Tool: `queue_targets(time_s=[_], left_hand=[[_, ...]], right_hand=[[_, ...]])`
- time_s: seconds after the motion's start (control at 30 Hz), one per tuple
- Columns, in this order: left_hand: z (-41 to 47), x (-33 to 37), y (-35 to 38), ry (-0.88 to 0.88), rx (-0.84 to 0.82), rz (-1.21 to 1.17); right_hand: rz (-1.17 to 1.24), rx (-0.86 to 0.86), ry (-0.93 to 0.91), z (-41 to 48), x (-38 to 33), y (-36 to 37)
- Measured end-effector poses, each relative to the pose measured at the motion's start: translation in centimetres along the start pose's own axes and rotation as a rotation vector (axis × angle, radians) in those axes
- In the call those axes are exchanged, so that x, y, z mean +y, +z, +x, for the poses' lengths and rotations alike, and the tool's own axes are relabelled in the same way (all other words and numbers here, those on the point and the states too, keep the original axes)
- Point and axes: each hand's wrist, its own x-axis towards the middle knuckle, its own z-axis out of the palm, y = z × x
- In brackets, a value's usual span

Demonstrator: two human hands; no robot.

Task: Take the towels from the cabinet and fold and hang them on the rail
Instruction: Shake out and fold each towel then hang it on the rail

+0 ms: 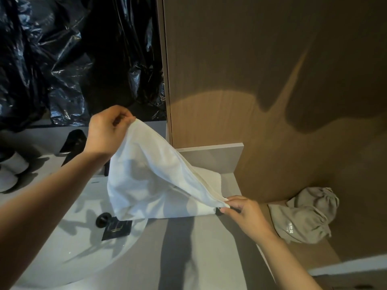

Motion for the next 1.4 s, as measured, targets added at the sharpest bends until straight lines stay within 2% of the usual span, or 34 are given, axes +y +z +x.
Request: queue_targets(time_s=[0.13, 0.4, 0.5, 0.67, 0.8, 0.87, 0.93, 1.03, 1.13, 1.3, 1.4], left_hand=[[0.0, -0.1, -0.1, 0.032, 0.001, 0.006], [0.2, -0.7, -1.2, 0.013, -0.028, -0.019], [0.4, -1.1, -1.8, 0.023, -0.052, 0.033], [0.6, -2.1, -2.2, 0.021, -0.125, 0.17], [0.5, -2.8, -2.6, 0.015, -0.118, 0.195], [0.4, -2.9, -2.7, 0.01, -0.1, 0.178], [0.5, -3.0, -2.8, 0.019, -0.087, 0.162], [0.5, -3.2, -2.8, 0.038, -0.082, 0.165], [0.4, -3.3, -2.6, 0.054, -0.09, 0.18], [0.7, -2.7, -2.9, 0.116, -0.096, 0.225], [1.0, -2.0, -3.6, 0.109, -0.043, 0.215]], right_hand=[[0.006, 0.014, 0.005, 0.2, 0.2, -0.3], [-0.136, 0.235, -0.062, 0.9, 1.0, -1.8], [-0.202, 0.254, -0.09, 1.4, 0.5, -2.7], [-0.151, 0.433, -0.049, 2.4, -0.7, -3.7], [-0.232, 0.495, -0.1, 3.1, -1.7, -4.5], [-0.289, 0.447, -0.095, 3.3, -2.3, -4.8], [-0.343, 0.313, -0.067, 3.3, -2.7, -4.9], [-0.446, 0.144, -0.136, 3.2, -2.5, -4.9], [-0.49, 0.102, -0.166, 2.7, -2.4, -4.7], [-0.376, 0.241, -0.095, 2.7, -2.6, -4.9], [-0.039, 0.377, -0.019, 3.8, -3.8, -5.8]])
